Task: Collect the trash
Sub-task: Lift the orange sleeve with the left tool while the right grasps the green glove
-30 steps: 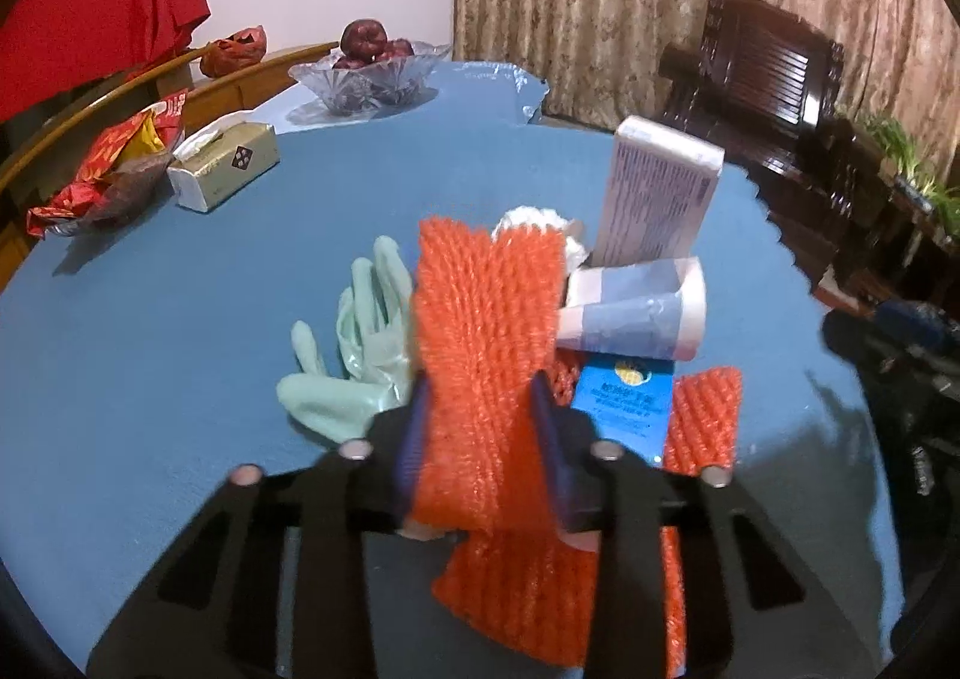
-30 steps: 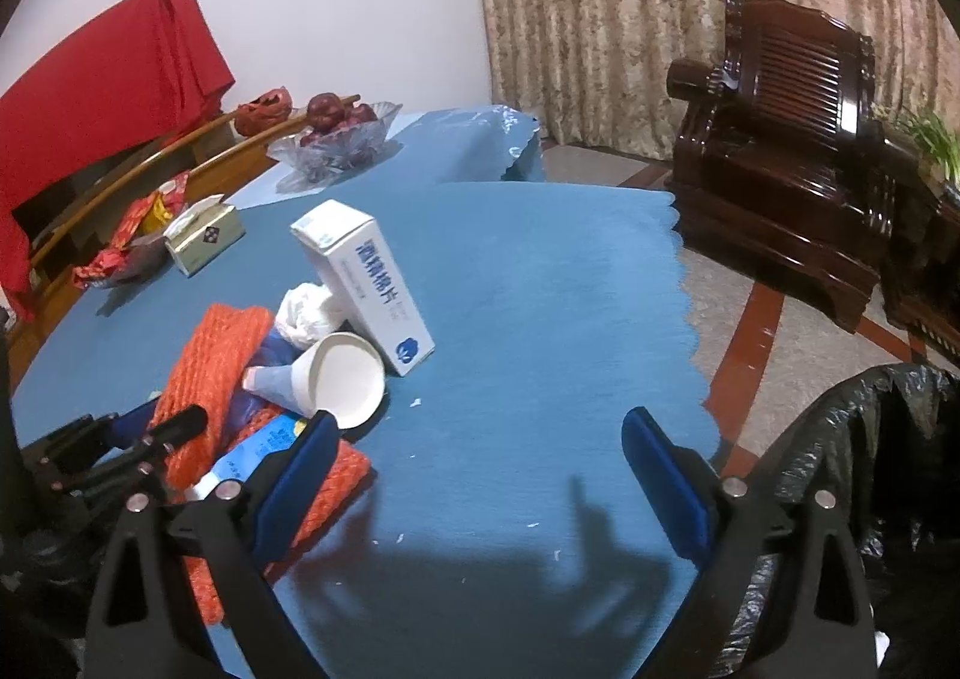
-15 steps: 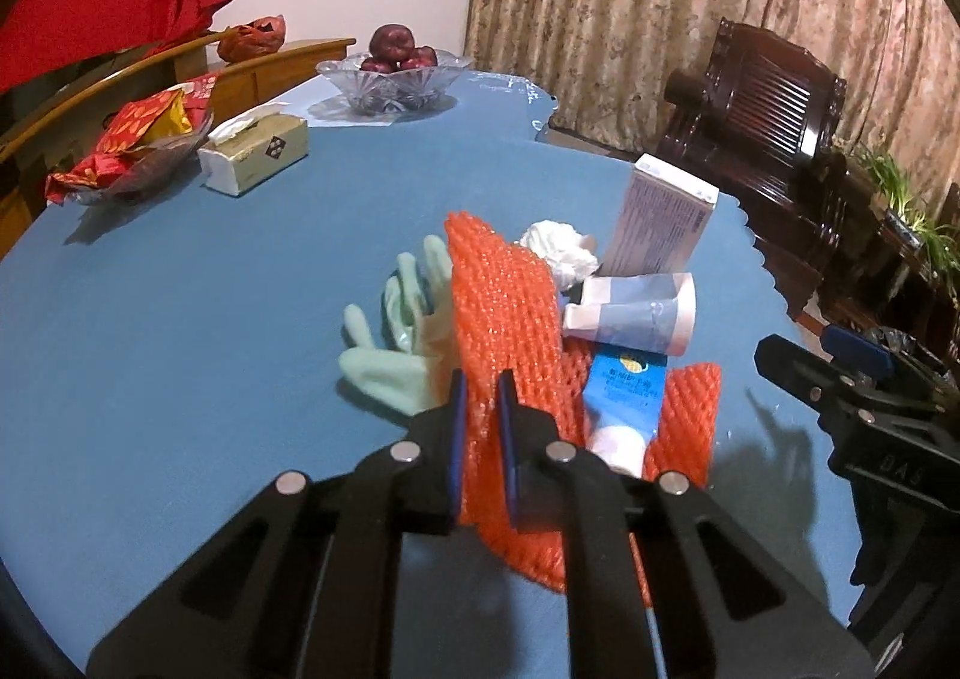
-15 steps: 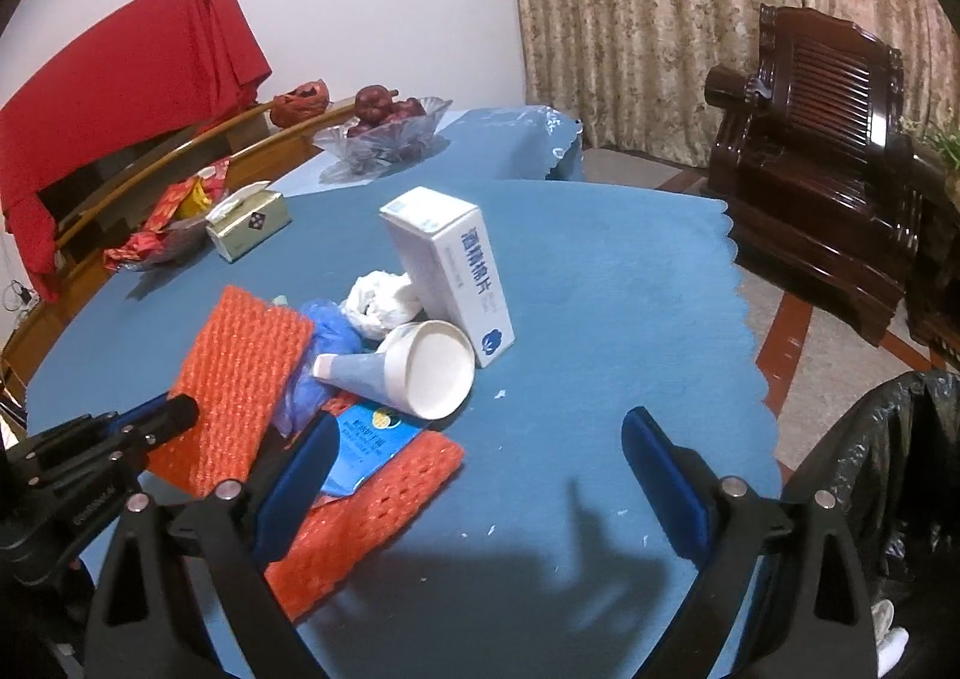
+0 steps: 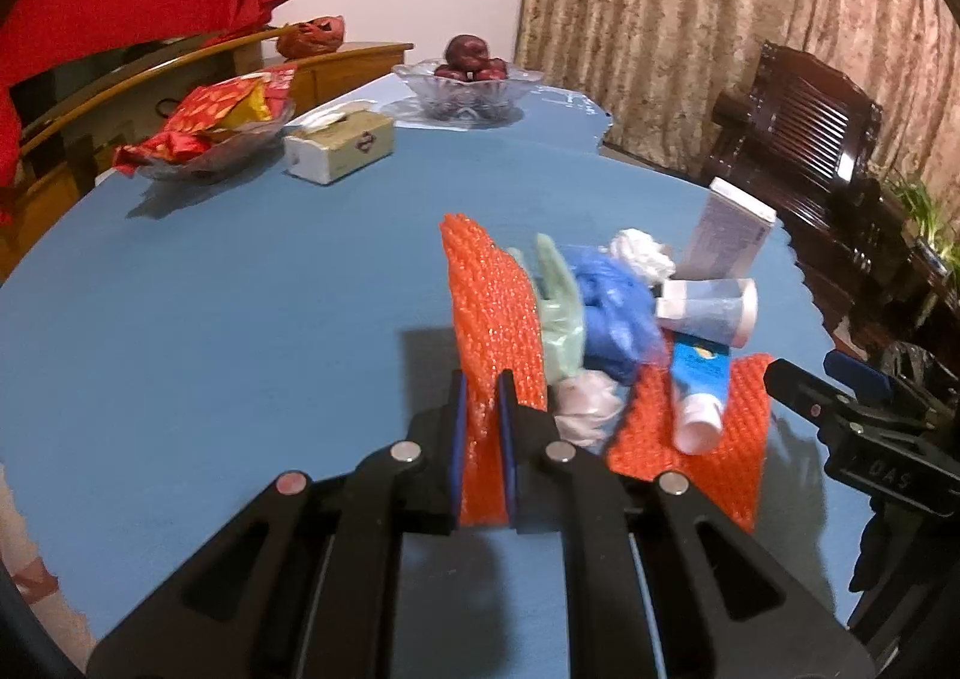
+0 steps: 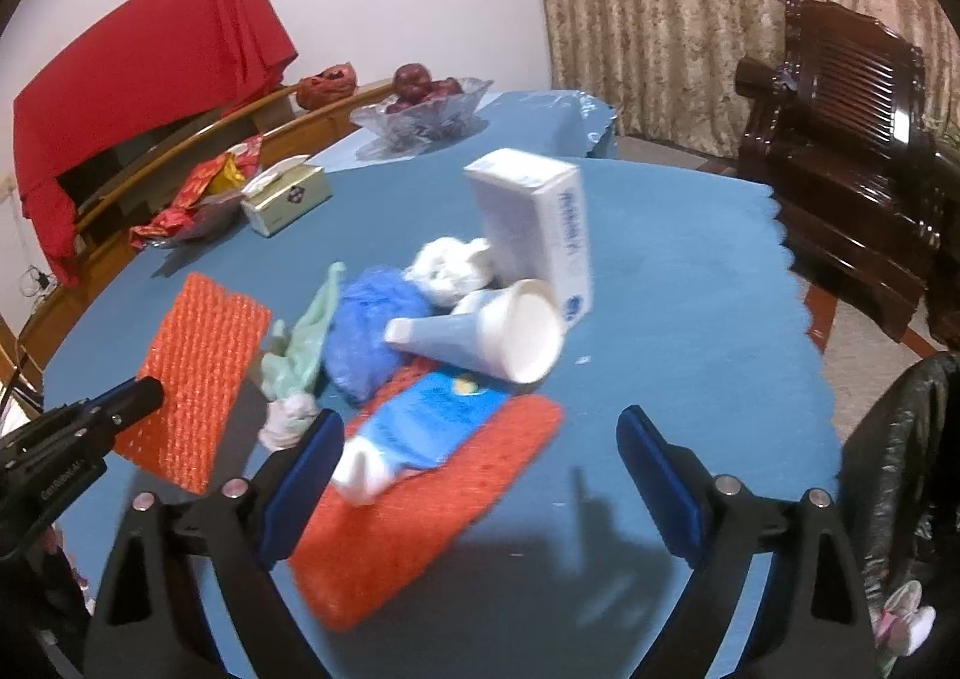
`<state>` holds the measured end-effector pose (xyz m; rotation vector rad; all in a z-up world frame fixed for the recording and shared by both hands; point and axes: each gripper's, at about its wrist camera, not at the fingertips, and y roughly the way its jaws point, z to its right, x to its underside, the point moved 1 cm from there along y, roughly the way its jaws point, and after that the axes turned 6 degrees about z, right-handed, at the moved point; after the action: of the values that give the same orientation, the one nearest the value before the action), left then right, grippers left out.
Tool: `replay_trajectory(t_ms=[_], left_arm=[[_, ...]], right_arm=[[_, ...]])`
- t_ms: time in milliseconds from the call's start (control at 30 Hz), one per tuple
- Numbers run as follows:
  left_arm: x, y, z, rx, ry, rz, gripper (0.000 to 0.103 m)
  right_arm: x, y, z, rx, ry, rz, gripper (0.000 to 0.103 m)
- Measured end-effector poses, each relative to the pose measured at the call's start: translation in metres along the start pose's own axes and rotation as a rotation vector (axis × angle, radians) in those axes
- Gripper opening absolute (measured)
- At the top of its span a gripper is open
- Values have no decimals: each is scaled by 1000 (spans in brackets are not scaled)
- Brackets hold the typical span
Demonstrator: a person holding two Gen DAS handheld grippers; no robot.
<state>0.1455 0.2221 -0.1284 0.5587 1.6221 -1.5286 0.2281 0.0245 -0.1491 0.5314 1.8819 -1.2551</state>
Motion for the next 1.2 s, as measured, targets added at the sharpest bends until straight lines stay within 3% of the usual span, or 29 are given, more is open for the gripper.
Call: replay_trajectory(t_ms=[267, 500, 667, 1000, 1200], left_arm=[[3, -4, -38, -51, -31, -7, 9], [2, -6, -61, -76, -47, 6, 9], [4, -3, -69, -80, -48, 4, 9], [9, 12, -85, -88, -69, -20, 9], [8, 14, -89, -95, -73, -20, 9]], right_arm=[[-1, 17, -51, -82, -58, -17, 75], [3, 45, -88, -139, -89, -73, 51], [9, 65, -104, -131, -123, -115, 44], [9, 94, -117, -97, -167, -151, 43], [7, 101, -115, -103, -154, -163, 29]])
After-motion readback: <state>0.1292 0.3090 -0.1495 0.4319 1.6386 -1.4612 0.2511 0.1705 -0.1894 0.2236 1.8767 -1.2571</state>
